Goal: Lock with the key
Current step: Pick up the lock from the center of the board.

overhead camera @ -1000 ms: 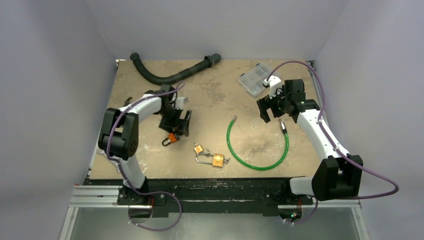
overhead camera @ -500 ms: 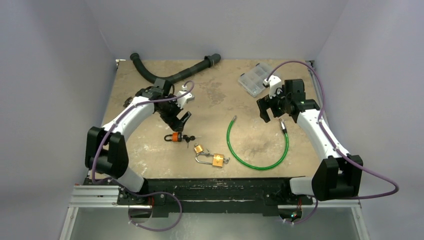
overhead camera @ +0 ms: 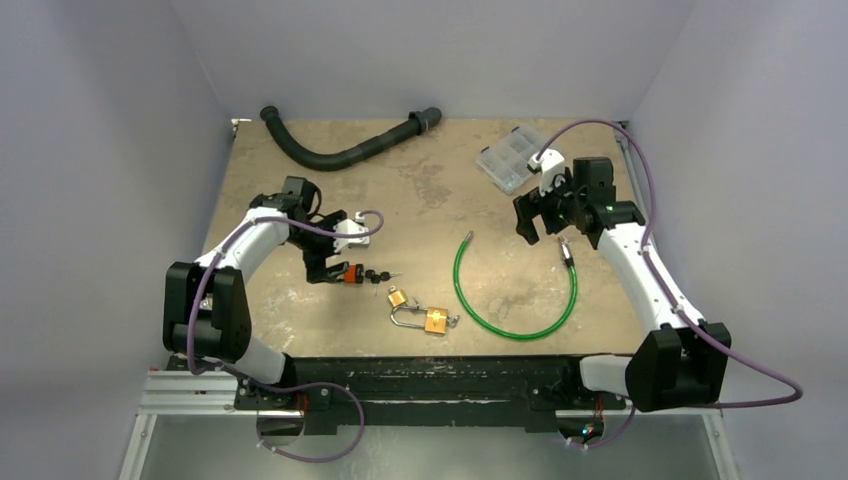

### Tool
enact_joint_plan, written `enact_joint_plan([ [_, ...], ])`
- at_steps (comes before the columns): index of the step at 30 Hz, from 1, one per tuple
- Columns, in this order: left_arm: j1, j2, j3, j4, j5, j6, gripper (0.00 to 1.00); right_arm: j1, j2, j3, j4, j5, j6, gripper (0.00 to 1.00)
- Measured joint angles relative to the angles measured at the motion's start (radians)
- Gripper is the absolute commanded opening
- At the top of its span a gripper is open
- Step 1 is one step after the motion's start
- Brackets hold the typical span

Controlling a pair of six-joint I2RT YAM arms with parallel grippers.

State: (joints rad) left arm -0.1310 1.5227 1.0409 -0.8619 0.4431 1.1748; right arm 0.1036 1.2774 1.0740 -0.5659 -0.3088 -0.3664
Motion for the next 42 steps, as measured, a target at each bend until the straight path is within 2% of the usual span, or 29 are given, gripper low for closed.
enact_joint_plan([
  [4,0.000,0.005,-0.019,-0.001,0.063,0.105,0.94,0.000,-0.017,0.002,0.002,-0.007,-0.002,0.99],
  [8,-0.001,0.032,-0.019,0.021,0.101,0.146,0.90,0.000,-0.083,-0.017,0.035,-0.024,-0.009,0.99],
  [13,-0.004,0.101,-0.019,0.047,0.109,0.157,0.86,0.000,-0.181,-0.043,0.068,-0.059,-0.026,0.99],
  [25,-0.059,0.128,-0.066,0.081,0.115,0.181,0.75,0.000,-0.181,-0.049,0.074,-0.079,-0.047,0.99],
  [31,-0.071,0.136,-0.098,0.122,0.114,0.182,0.58,0.000,-0.181,-0.049,0.072,-0.107,-0.062,0.99],
  [42,-0.082,0.129,-0.100,0.143,0.106,0.143,0.12,0.000,-0.198,-0.058,0.098,-0.212,-0.087,0.99],
])
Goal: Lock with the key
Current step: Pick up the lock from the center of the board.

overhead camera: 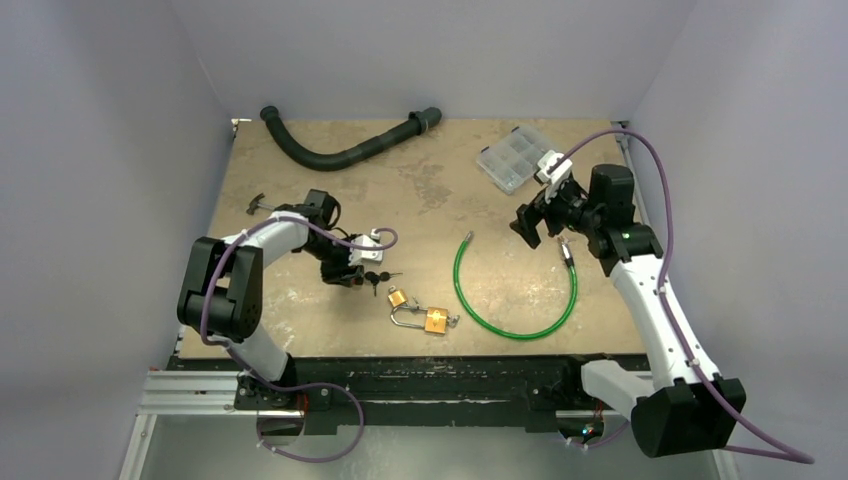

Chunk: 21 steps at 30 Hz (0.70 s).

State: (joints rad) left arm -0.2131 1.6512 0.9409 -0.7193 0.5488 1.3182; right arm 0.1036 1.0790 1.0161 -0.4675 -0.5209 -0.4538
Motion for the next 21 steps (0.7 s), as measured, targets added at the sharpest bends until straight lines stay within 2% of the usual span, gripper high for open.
enact_joint_plan([
  [4,-0.015,0.016,0.089,-0.089,0.015,-0.103,0.09,0.005,-0.034,-0.022,0.046,-0.034,0.000,0.99],
  [9,-0.063,0.052,0.311,-0.217,0.100,-0.261,0.08,0.047,-0.050,-0.040,0.098,-0.052,-0.016,0.99],
  [17,-0.148,0.095,0.488,-0.346,0.208,-0.520,0.07,0.184,-0.067,-0.061,0.150,-0.058,-0.135,0.99],
  [21,-0.190,0.141,0.562,-0.405,0.217,-0.647,0.02,0.281,-0.067,-0.077,0.185,-0.055,-0.189,0.99],
])
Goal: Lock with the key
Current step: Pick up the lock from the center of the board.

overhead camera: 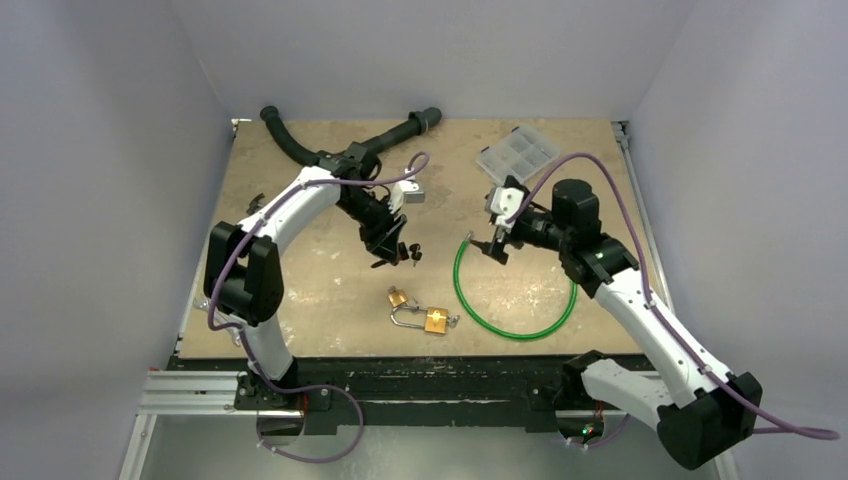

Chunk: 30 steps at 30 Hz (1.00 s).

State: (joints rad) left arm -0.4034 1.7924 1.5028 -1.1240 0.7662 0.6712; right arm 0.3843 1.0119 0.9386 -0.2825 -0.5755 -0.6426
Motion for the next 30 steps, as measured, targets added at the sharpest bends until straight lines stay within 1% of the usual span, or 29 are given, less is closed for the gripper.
enact_joint_plan([
  [6,-0.029,0.041,0.055,-0.056,-0.007,-0.208,0.00,0.164,0.000,-0.068,0.105,0.034,-0.036,0.98],
  [9,-0.029,0.090,0.085,-0.102,-0.006,-0.305,0.00,0.222,0.004,-0.103,0.144,0.049,-0.056,0.98],
  [11,-0.029,0.106,0.085,-0.113,-0.023,-0.353,0.00,0.246,0.013,-0.111,0.162,0.058,-0.065,0.98],
  [15,-0.043,0.095,0.078,-0.123,-0.149,-0.419,0.00,0.257,0.026,-0.113,0.191,0.064,-0.077,0.98],
  [18,-0.050,0.083,0.059,-0.130,-0.170,-0.426,0.00,0.261,0.027,-0.113,0.201,0.064,-0.086,0.97],
  [21,-0.051,0.081,0.055,-0.156,-0.124,-0.420,0.00,0.274,0.028,-0.113,0.202,0.060,-0.098,0.97],
  [25,-0.053,0.089,0.090,-0.217,-0.016,-0.389,0.00,0.299,0.039,-0.113,0.209,0.056,-0.114,0.95],
  [27,-0.059,0.097,0.123,-0.242,0.042,-0.367,0.00,0.322,0.051,-0.113,0.216,0.055,-0.123,0.92],
  [30,-0.074,0.100,0.141,-0.256,0.113,-0.344,0.00,0.368,0.082,-0.113,0.220,0.055,-0.147,0.91],
])
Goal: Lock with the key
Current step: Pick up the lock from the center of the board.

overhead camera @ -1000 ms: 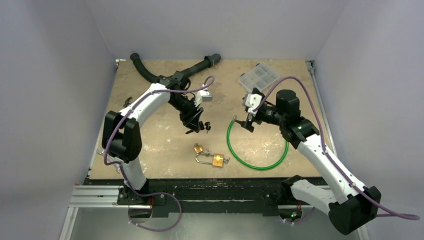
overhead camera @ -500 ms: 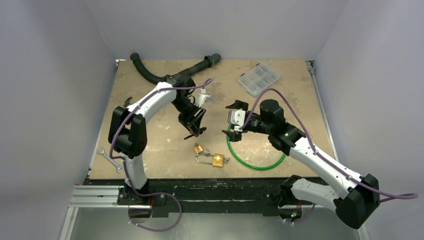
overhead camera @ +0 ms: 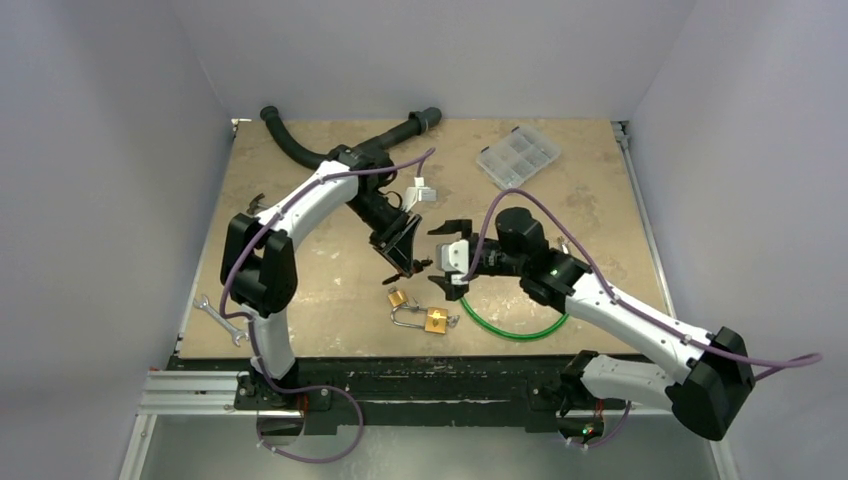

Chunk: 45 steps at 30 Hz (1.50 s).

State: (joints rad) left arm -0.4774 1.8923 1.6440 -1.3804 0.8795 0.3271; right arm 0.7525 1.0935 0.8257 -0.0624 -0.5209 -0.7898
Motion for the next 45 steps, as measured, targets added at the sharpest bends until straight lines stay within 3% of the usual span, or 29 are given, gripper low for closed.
enact_joint_plan([
  [5,-0.035,0.000,0.000,-0.023,0.072,0.019,0.00,0.061,0.047,-0.020,0.013,-0.002,-0.051,0.85],
  [16,-0.061,-0.014,-0.014,-0.034,0.188,0.067,0.00,0.081,0.067,-0.072,0.056,-0.044,-0.133,0.57],
  [29,-0.066,-0.021,-0.019,-0.042,0.206,0.084,0.00,0.087,0.048,-0.087,0.059,-0.073,-0.207,0.40],
  [31,-0.068,-0.021,-0.019,-0.042,0.206,0.085,0.00,0.087,0.048,-0.086,0.058,-0.073,-0.219,0.32],
  [33,-0.069,-0.021,-0.019,-0.042,0.207,0.085,0.02,0.087,0.048,-0.086,0.057,-0.073,-0.228,0.15],
  [35,-0.069,-0.021,-0.019,-0.042,0.206,0.088,0.17,0.087,0.048,-0.086,0.056,-0.072,-0.234,0.00],
  [40,-0.068,-0.024,-0.019,-0.045,0.206,0.111,0.53,0.087,0.045,-0.086,0.057,-0.060,-0.213,0.00],
  [44,-0.029,-0.045,-0.019,-0.042,0.216,0.155,0.92,0.092,0.044,-0.084,0.069,-0.039,-0.139,0.00],
  [45,0.003,-0.058,-0.019,-0.036,0.229,0.166,0.95,0.092,0.044,-0.084,0.069,-0.031,-0.111,0.00],
])
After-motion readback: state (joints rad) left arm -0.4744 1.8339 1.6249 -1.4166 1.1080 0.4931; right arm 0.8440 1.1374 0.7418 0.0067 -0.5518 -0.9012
